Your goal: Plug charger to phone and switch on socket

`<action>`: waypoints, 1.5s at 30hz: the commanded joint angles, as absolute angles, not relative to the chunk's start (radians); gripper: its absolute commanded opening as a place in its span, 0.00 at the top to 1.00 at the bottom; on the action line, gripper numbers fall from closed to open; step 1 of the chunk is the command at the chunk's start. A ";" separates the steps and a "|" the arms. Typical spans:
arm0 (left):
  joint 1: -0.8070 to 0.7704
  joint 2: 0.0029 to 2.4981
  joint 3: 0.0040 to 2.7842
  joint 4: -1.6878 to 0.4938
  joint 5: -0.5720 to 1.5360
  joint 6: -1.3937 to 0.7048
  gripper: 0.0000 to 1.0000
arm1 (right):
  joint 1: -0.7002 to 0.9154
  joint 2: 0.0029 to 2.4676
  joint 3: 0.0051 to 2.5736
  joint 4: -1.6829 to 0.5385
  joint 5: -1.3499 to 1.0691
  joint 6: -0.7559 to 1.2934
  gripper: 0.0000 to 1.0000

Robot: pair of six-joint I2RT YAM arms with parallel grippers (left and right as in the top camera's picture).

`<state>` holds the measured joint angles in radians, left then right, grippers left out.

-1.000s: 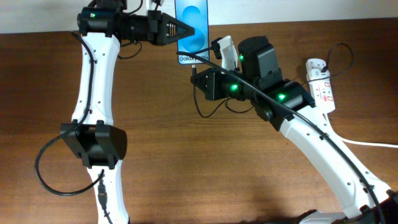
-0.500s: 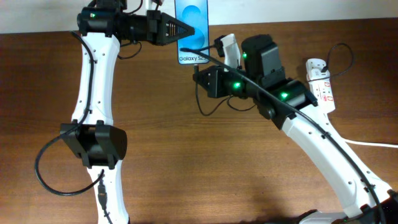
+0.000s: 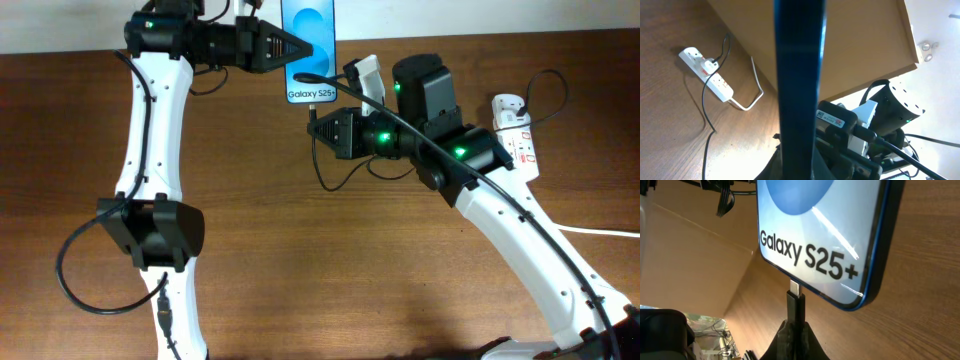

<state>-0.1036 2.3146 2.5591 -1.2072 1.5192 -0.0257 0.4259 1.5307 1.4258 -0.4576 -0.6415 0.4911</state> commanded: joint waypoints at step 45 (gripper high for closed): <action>-0.114 2.298 2.572 -1.227 1.537 -0.006 1.00 | 0.423 1.533 1.433 -0.376 -0.518 0.511 0.96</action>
<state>-0.1043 2.3146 2.5595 -1.2110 1.5108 -0.0257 0.4351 1.5314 1.4155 -0.4141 -0.5991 0.5022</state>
